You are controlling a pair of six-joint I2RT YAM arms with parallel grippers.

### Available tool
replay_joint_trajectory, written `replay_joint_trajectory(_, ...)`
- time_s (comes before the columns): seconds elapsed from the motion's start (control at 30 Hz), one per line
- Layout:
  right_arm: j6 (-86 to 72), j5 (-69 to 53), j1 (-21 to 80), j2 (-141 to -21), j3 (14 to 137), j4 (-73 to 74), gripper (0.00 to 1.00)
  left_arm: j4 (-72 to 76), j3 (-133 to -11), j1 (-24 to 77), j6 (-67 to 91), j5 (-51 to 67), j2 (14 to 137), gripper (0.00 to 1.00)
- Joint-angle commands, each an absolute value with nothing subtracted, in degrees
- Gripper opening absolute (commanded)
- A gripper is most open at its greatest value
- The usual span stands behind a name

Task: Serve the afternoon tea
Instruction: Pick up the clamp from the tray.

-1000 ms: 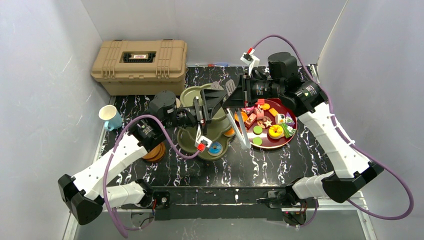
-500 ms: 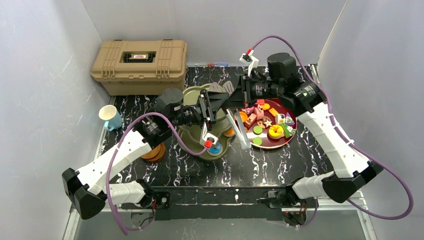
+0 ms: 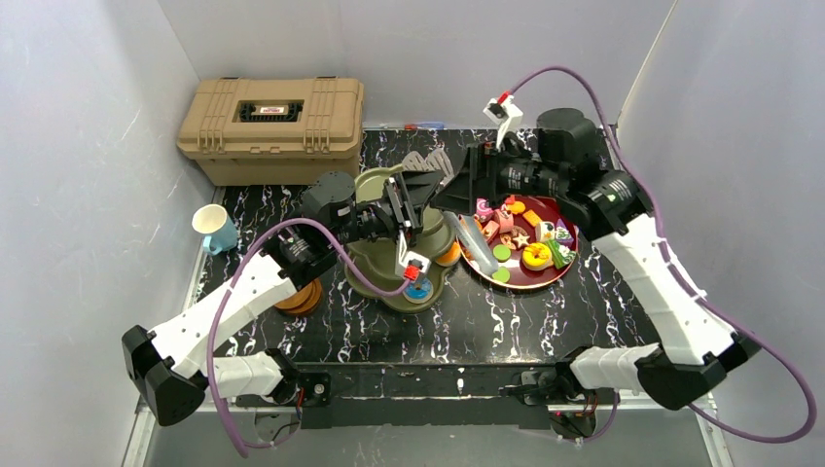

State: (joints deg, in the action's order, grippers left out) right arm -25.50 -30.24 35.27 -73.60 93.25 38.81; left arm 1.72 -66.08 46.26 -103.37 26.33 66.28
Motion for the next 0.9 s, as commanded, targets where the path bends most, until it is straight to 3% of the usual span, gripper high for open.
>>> replay_joint_trajectory(0.0,-24.07,-20.16,35.26,-67.76,97.80,34.51,0.98,10.95,-66.35,46.67,-95.87,21.28,65.80,0.00)
replay_joint_trajectory(0.13,-22.72,-7.45,35.26,-62.23,98.48,30.24,0.98,13.78,-70.36,46.70,-83.76,12.36,66.97,0.00)
replay_joint_trajectory(0.3,-22.40,2.52,35.26,-52.27,89.17,16.55,0.98,14.70,-76.70,46.69,-67.72,-1.34,68.62,0.00)
replay_joint_trajectory(0.5,-25.59,0.40,35.33,-51.25,82.43,9.61,0.98,16.26,-81.16,46.76,-60.16,-8.62,70.15,0.00)
replay_joint_trajectory(0.87,-31.84,-14.13,35.33,-56.75,75.35,-5.39,0.98,15.39,-77.91,47.02,-48.71,0.92,65.30,0.00)
